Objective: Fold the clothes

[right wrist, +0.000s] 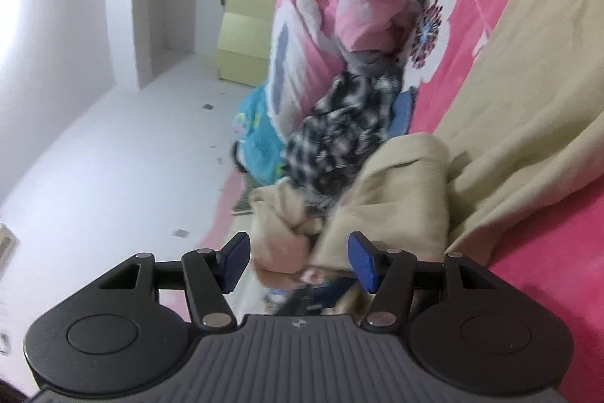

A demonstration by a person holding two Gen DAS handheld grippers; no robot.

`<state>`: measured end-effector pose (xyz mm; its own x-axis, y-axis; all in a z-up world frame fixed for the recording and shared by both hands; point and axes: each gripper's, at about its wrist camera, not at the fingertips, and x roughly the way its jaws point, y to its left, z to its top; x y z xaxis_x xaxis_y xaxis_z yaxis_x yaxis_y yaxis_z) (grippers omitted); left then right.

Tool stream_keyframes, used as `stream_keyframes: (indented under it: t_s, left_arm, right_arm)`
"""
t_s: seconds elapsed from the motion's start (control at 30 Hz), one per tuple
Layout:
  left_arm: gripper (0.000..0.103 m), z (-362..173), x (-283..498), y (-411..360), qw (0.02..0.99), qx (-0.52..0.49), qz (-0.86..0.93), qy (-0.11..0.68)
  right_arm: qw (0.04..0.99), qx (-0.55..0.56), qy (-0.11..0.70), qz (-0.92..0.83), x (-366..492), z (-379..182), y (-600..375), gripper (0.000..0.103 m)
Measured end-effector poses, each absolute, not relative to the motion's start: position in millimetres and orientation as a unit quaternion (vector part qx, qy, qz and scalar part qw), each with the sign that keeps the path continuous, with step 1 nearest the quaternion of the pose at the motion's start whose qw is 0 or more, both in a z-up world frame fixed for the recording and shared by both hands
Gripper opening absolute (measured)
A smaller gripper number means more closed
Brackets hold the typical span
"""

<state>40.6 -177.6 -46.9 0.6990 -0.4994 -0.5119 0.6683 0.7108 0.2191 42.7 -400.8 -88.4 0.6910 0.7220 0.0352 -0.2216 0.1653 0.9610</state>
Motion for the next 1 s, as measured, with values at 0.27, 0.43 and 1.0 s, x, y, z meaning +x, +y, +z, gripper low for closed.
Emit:
stream_keyframes:
  t_s: [0.27, 0.43, 1.0]
  left_arm:
    - [0.012, -18.1, 71.6, -134.9, 0.899, 0.045, -0.339, 0.272]
    - [0.011, 6.5, 86.9, -106.5, 0.891, -0.047, -0.352, 0.283]
    - [0.011, 32.3, 108.2, -75.1, 0.882, -0.099, -0.369, 0.275]
  right_arm:
    - [0.841, 0.451, 0.174, 0.242, 8.0, -57.6, -445.0, 0.061]
    - [0.934, 0.208, 0.218, 0.193, -3.6, -30.8, -416.9, 0.06]
    - [0.842, -0.234, 0.3, 0.383, 13.6, -58.2, -305.9, 0.008]
